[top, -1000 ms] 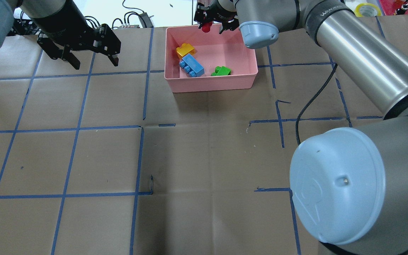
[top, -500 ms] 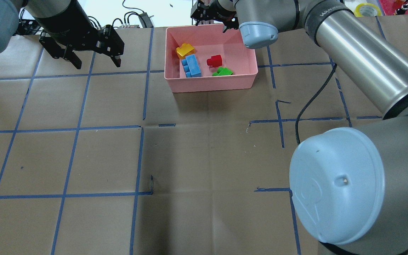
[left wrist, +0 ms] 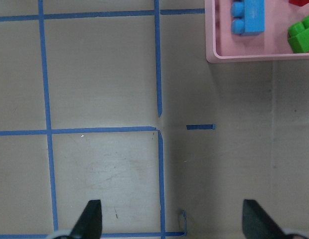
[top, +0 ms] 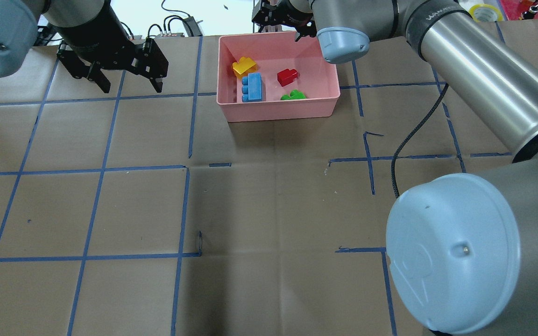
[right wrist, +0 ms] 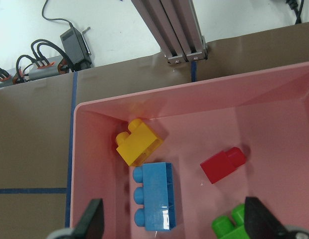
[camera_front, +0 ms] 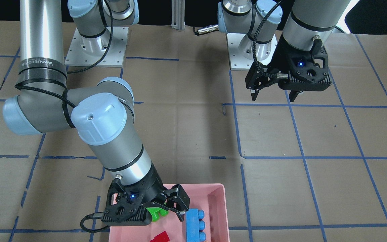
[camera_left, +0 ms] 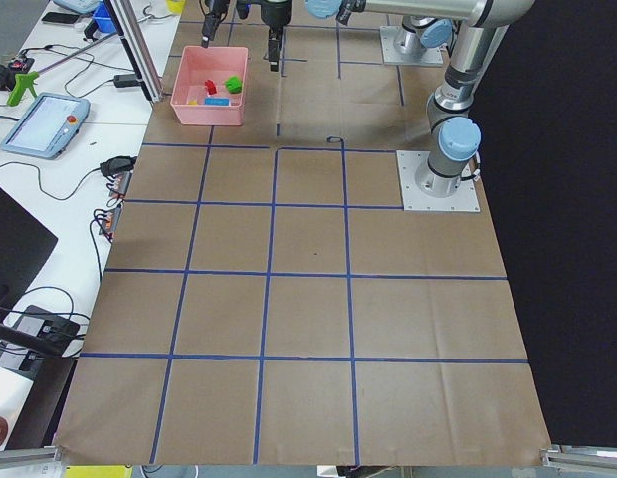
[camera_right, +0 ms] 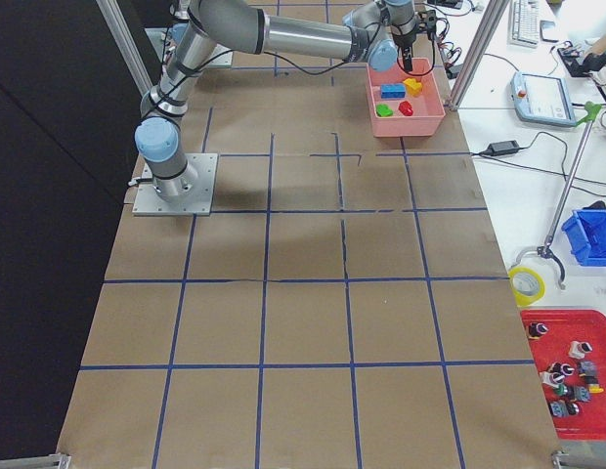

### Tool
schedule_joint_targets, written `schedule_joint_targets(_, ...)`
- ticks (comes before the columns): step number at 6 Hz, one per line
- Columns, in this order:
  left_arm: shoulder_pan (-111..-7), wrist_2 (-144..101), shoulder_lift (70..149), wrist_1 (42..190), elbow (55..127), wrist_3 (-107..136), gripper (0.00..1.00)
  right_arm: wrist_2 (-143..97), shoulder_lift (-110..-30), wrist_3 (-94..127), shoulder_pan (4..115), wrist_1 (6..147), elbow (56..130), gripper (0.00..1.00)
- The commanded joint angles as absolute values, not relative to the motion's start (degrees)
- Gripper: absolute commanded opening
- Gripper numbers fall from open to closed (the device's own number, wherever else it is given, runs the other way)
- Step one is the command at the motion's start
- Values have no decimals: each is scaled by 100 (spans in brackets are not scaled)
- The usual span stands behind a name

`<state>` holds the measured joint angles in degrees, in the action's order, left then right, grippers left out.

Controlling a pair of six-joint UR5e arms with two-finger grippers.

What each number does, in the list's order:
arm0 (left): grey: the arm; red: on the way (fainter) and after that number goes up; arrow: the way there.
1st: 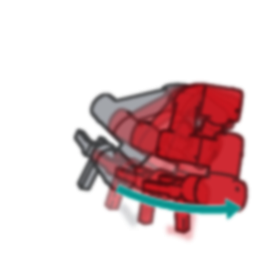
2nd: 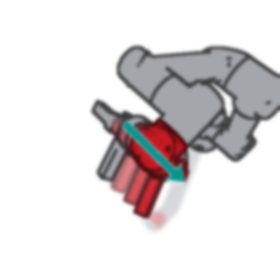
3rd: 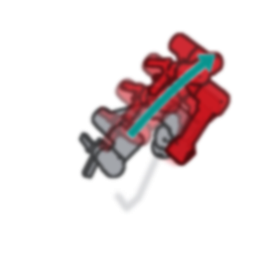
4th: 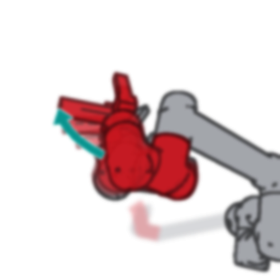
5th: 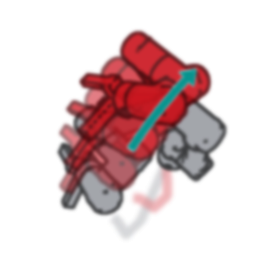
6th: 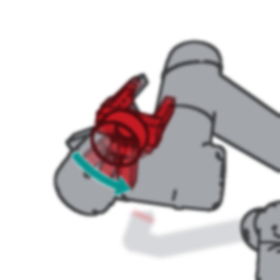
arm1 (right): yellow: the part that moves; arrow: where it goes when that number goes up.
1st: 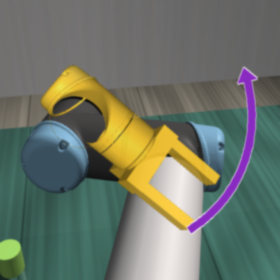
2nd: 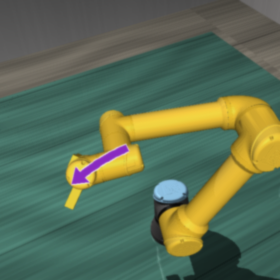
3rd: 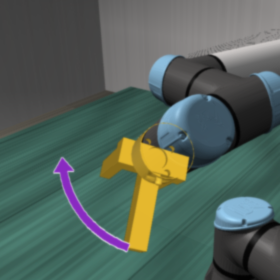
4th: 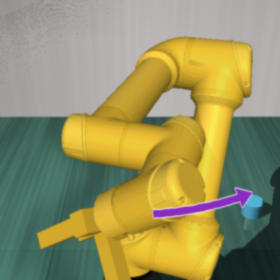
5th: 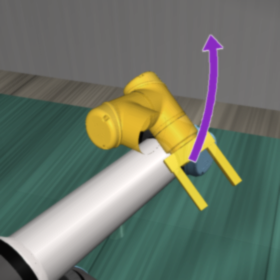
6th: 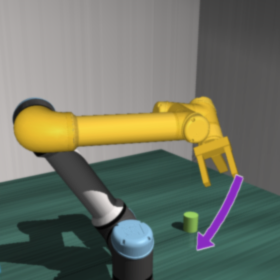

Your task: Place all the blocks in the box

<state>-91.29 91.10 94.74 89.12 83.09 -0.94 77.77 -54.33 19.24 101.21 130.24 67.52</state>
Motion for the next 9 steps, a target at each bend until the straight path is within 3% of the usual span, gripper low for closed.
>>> schedule_joint_targets(1, -9132, 9097, 9492, 8912, 8314, -97, 99, 8285, -5991, 1105, 10003, 12135, 6776, 99)
schedule_joint_targets(5, -9070, 9105, 9483, 8903, 8314, -132, 99, 9418, -7301, 255, 9765, 9218, 7012, 100)
schedule_joint_targets(9, -9062, 9070, 9475, 8903, 8306, -132, 99, 9343, -8479, 369, 9774, 9132, 8601, 100)
